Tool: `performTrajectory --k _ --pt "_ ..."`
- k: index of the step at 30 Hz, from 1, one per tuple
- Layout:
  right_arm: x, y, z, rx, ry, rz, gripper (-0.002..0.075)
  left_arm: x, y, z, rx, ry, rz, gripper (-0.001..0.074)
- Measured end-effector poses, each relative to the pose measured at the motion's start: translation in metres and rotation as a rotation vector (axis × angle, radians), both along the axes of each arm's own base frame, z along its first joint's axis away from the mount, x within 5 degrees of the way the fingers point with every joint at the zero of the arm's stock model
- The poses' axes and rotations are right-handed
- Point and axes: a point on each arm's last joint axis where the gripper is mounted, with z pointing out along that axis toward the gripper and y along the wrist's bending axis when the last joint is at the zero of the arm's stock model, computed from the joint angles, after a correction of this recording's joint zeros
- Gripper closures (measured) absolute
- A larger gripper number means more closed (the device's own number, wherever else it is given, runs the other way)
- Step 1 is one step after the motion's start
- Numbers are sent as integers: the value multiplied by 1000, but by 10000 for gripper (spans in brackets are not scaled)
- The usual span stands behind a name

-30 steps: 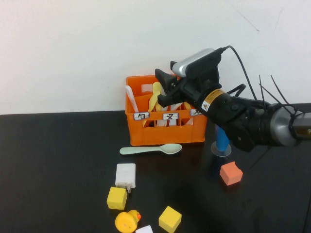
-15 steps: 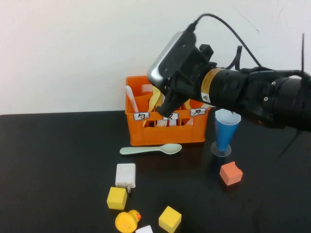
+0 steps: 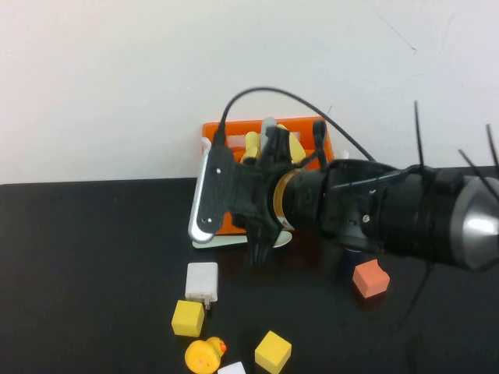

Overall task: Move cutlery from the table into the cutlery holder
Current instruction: Pick up the spoon

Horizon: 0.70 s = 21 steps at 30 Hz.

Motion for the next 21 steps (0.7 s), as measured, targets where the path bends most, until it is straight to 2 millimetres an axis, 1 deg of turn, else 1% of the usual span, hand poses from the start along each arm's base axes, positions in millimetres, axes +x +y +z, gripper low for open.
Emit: performTrajectory --k 4,8,14,21 --pt "1 -6 -11 -54 92 -105 455 0 0 0 0 0 0 736" --pt "2 -12 -13 -152 147 -169 455 0 0 0 0 0 0 736" --pt "0 -14 -21 -302 202 -134 456 0 0 0 0 0 0 736" --pt "-10 -8 -45 -432 321 -40 456 0 0 0 8 0 -2 736"
